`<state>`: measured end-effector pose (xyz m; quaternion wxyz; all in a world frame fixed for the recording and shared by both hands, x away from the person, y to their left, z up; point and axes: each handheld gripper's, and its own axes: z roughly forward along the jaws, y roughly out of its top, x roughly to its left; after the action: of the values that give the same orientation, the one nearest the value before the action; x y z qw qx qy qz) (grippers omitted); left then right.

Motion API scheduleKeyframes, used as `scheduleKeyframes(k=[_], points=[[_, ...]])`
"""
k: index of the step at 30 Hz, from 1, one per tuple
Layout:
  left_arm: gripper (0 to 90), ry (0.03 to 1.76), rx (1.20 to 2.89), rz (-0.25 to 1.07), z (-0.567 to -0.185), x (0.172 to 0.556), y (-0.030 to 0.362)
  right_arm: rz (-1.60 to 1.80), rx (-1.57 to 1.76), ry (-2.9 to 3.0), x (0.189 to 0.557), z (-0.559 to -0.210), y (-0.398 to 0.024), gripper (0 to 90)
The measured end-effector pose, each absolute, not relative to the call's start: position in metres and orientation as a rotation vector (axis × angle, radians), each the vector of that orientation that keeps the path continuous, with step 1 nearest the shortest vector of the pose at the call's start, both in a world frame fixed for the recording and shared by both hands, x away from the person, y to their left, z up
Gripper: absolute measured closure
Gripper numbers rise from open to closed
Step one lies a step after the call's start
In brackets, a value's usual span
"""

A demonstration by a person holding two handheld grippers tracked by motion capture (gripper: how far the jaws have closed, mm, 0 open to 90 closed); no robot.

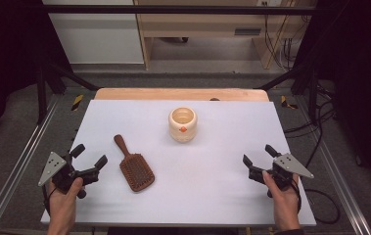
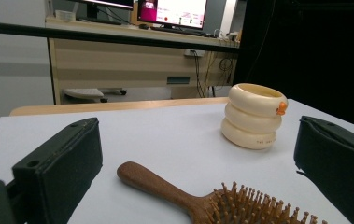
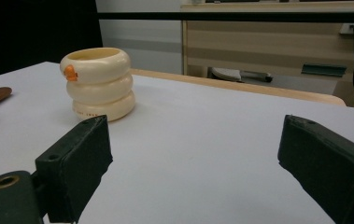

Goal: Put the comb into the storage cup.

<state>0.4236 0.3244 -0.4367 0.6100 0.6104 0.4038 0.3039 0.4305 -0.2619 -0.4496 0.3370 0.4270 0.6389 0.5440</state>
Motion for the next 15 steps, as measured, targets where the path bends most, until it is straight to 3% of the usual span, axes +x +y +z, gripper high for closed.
scheduleKeyframes(k=[15], points=[[4.6, 1.0, 1.45, 0.688, -0.4379, 0.4283, 0.3173, 1.415, 1.13, 1.683, 0.4306, -0.4497, -0.259, 8.5]])
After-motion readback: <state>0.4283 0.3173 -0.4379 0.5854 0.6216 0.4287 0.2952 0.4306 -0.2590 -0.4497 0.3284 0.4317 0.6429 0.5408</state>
